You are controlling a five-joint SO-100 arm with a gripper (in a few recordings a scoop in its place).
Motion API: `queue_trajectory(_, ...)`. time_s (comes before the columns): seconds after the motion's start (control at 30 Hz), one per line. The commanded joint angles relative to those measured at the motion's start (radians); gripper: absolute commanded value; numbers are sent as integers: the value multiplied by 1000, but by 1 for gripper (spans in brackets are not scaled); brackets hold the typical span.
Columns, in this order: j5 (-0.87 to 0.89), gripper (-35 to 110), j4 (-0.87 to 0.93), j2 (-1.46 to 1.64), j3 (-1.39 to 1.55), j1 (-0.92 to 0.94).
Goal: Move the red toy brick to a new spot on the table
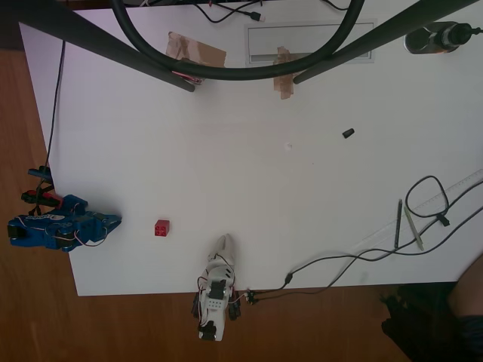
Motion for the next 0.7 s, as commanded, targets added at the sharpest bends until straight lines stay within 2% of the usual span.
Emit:
queue_trajectory(0.0,-57,0,14,43,35,-178)
queue_trajectory(0.67,-52,0,14,43,35,-179)
